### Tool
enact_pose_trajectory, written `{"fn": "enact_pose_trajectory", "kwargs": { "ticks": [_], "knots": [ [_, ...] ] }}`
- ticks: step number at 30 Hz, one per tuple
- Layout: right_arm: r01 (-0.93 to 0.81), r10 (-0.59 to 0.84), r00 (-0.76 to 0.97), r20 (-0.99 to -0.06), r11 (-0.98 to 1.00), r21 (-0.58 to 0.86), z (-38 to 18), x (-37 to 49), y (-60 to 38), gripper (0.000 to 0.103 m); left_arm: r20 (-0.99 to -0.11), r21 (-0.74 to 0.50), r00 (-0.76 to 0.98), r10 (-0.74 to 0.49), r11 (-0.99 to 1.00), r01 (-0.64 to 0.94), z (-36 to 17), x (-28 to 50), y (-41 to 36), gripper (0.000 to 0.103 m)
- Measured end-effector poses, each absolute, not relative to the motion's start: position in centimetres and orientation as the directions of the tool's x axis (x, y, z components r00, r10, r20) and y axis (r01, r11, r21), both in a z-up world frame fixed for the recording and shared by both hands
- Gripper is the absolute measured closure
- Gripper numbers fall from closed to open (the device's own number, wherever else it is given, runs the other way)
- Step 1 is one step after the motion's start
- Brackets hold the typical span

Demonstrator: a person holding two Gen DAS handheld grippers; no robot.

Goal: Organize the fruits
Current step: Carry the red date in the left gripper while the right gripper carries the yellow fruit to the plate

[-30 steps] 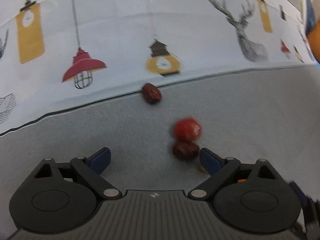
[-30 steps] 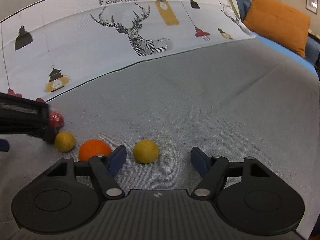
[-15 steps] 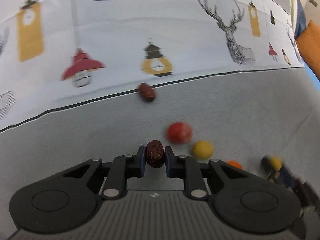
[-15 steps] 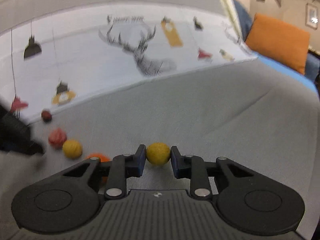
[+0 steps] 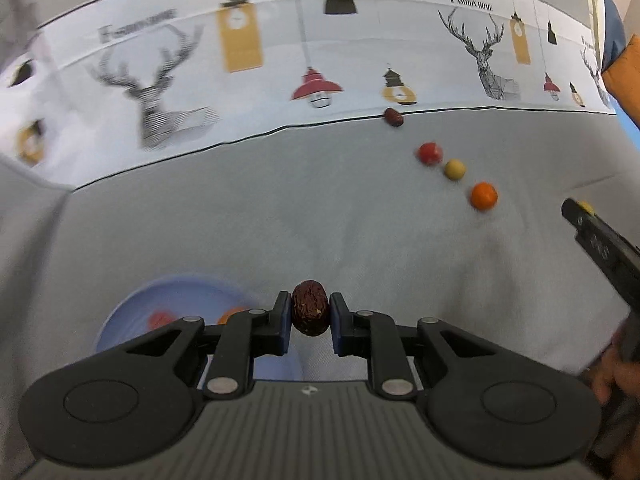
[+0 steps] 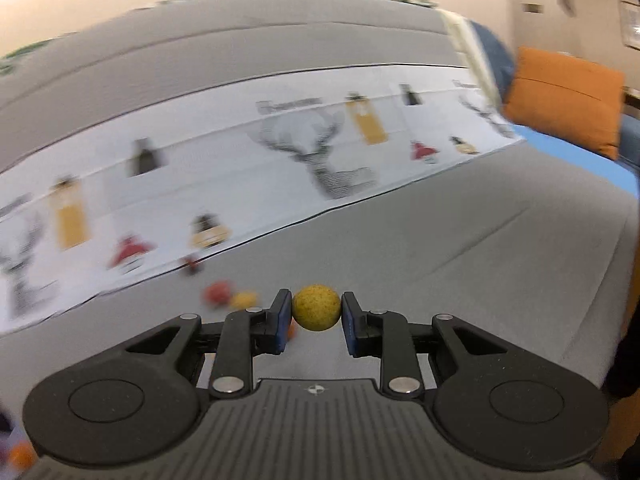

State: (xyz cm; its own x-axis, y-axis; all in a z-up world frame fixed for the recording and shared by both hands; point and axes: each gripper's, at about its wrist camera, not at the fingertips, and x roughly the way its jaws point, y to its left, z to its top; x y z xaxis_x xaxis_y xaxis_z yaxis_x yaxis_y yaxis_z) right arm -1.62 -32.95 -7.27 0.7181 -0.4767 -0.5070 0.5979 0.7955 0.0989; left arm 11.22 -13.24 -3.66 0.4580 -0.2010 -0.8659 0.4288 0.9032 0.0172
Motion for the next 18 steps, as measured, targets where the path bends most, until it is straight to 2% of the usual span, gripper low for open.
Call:
{"fn": "enact_pose_trajectory", "kwargs": {
  "ticks": [8,18],
  "knots": [
    [0.46,-0.306,0.755,-0.58,0.878,0.135,-3.8,-8.7,-24.9,0.075,-0.843,0.001,0.494,-0.212,0.919,0.395,-0.2,3.8,-6.5,0.081],
    [0.298,-0.222,0.83,-0.512,0.952,0.072,0.4,-12.0,-17.2,0.075,-0.823,-0.045,0.518,-0.233,0.936,0.35,1.0,-2.8,-0.5,0.081]
  ]
}}
